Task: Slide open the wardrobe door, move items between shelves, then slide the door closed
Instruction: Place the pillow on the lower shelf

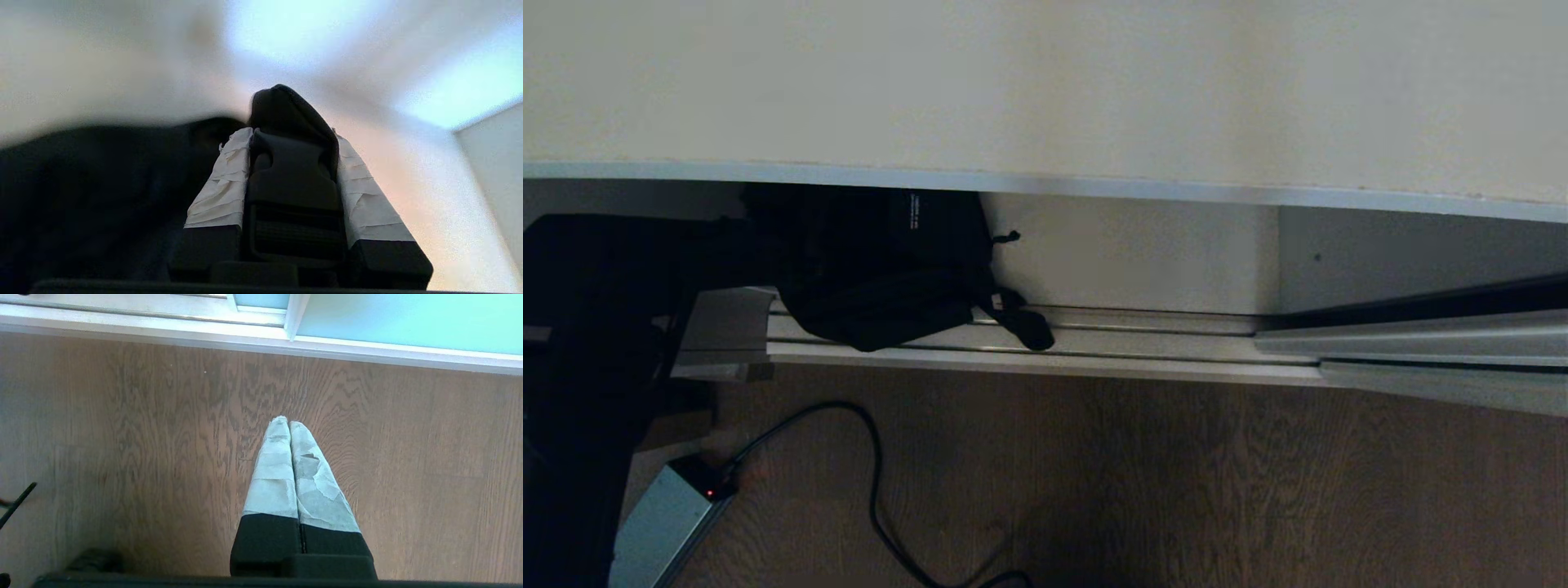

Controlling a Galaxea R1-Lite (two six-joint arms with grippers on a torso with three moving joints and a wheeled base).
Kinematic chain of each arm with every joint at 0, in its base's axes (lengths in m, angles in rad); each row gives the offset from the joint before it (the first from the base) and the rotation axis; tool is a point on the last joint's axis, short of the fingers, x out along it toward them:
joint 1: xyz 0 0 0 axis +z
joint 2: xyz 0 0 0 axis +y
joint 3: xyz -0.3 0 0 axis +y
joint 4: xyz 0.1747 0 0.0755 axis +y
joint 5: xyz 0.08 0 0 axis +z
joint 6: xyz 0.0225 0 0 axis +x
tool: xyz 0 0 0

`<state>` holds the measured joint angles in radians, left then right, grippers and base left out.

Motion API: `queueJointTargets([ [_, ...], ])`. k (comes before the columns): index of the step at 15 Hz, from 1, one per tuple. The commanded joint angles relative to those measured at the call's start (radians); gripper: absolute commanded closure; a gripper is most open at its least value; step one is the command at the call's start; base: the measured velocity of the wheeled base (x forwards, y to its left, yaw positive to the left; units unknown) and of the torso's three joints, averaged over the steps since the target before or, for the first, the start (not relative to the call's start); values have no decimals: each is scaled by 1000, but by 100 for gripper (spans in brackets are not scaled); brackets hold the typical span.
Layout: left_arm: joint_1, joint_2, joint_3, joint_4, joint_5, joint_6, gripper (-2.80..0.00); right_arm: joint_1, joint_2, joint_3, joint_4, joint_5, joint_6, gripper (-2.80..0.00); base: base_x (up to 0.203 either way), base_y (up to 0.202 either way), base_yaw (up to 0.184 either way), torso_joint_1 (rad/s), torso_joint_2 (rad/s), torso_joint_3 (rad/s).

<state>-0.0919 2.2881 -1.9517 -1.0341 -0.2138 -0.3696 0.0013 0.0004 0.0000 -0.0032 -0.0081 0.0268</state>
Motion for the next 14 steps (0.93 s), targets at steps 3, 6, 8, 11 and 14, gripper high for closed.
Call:
queueJointTargets([
  [3,-5,15,-1,-187,-8,79,0,0,-3,0,0,0,1,0,0,0,0,0,0,0],
  [6,-4,14,-1,-280,-63,101,0,0,-3,0,0,0,1,0,0,0,0,0,0,0],
  [8,-1,8,-2,-323,-76,145,0,0,-3,0,0,0,1,0,0,0,0,0,0,0],
  [11,2,8,-1,-331,-94,164,0,0,-3,0,0,0,-1,0,0,0,0,0,0,0],
  [14,7,18,-1,-333,37,294,0,0,-3,0,0,-1,1,0,0,0,0,0,0,0],
])
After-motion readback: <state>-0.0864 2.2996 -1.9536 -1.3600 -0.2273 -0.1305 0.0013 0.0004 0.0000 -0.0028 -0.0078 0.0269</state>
